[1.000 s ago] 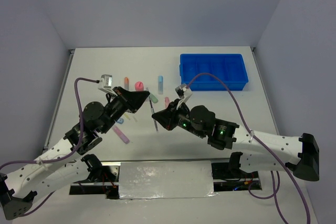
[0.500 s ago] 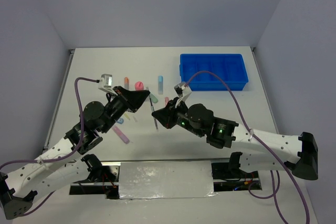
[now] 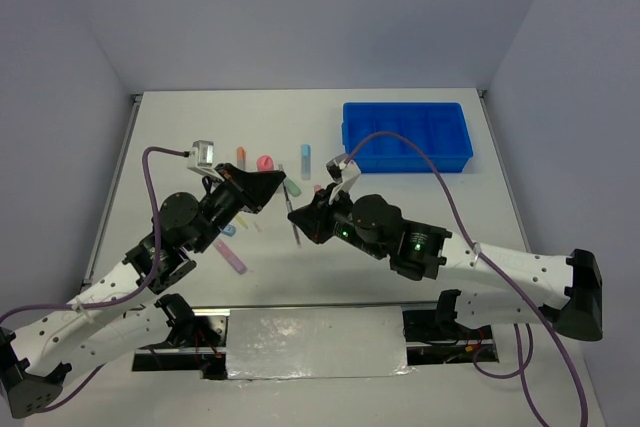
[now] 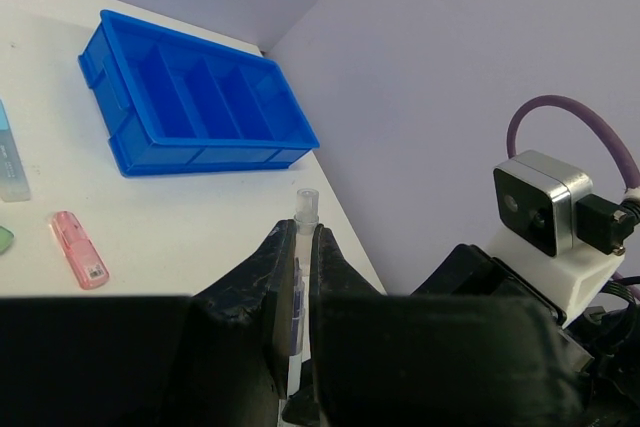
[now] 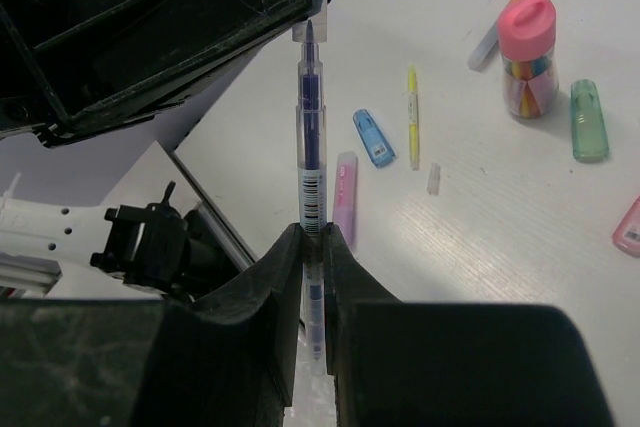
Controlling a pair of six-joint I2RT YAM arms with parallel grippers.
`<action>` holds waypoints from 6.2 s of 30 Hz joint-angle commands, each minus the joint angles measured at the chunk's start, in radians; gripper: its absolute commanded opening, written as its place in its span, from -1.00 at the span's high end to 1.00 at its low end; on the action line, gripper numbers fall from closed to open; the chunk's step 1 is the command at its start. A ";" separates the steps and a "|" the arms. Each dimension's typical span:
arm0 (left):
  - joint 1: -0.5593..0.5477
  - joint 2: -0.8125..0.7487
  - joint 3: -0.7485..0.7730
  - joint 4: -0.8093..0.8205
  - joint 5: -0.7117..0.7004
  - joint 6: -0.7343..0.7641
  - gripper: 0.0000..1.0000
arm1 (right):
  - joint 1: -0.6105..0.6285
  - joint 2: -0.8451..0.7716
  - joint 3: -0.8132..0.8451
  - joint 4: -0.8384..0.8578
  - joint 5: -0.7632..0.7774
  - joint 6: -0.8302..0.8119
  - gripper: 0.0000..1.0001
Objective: Sort the stationery into containers
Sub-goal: Close the pen cap on the pen, then place the pen in the storage box.
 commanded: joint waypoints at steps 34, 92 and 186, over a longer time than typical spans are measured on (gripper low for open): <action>-0.004 -0.028 -0.010 0.025 0.056 -0.038 1.00 | -0.007 -0.010 0.067 0.192 0.089 -0.003 1.00; -0.004 0.042 0.243 -0.069 0.288 0.370 -0.36 | -0.012 -0.061 0.024 0.140 -0.104 -0.190 1.00; -0.145 -0.252 0.265 -1.017 -0.620 0.203 -0.99 | -0.812 0.996 0.823 -0.286 -0.001 -0.330 0.95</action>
